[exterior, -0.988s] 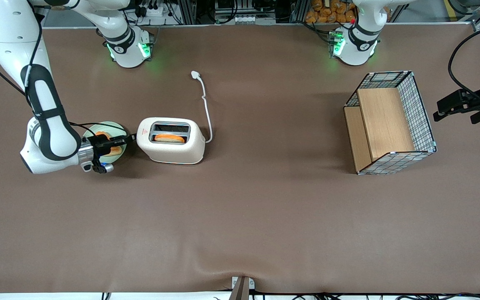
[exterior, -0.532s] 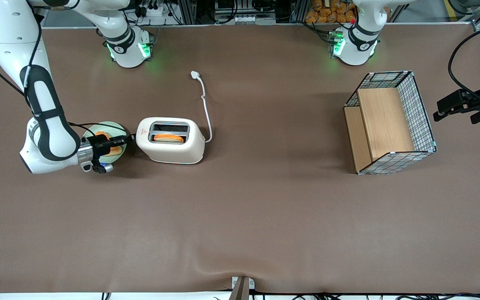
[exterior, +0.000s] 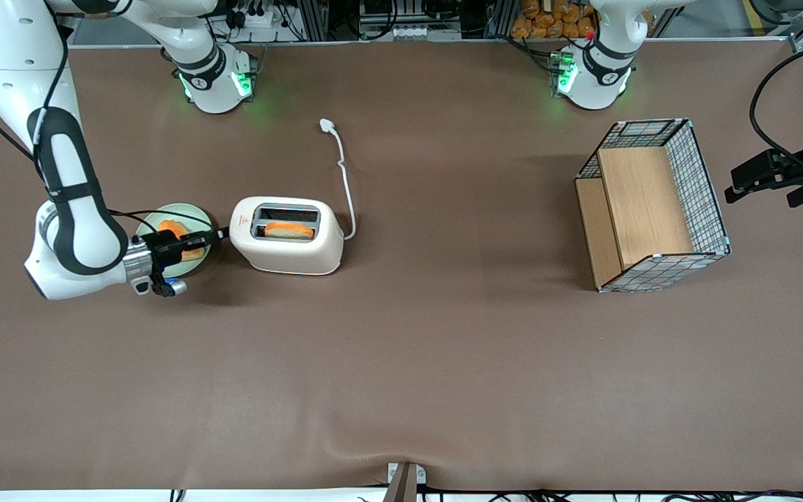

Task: Press toaster button with right arm

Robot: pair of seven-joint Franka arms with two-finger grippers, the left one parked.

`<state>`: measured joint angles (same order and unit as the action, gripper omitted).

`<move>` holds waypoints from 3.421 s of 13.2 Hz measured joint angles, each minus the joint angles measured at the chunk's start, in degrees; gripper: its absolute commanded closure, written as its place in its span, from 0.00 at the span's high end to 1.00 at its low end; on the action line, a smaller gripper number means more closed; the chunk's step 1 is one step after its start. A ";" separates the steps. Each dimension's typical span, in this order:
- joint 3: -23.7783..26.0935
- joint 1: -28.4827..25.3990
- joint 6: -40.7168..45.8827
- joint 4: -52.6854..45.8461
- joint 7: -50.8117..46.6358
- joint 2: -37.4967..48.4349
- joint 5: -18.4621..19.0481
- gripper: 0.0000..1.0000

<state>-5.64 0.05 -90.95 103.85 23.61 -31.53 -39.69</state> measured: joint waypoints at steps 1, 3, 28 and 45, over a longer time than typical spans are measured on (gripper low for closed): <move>0.00 -0.02 0.11 -1.54 -0.61 -0.17 0.82 0.76; 0.01 -0.13 0.21 -4.68 -2.67 -0.40 2.95 1.00; -0.59 -0.03 11.17 -20.13 -12.21 27.02 36.16 1.00; 2.68 1.85 12.67 -17.32 -25.22 33.54 38.47 1.00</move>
<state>-2.97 1.90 -78.29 86.53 -1.61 2.01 -1.22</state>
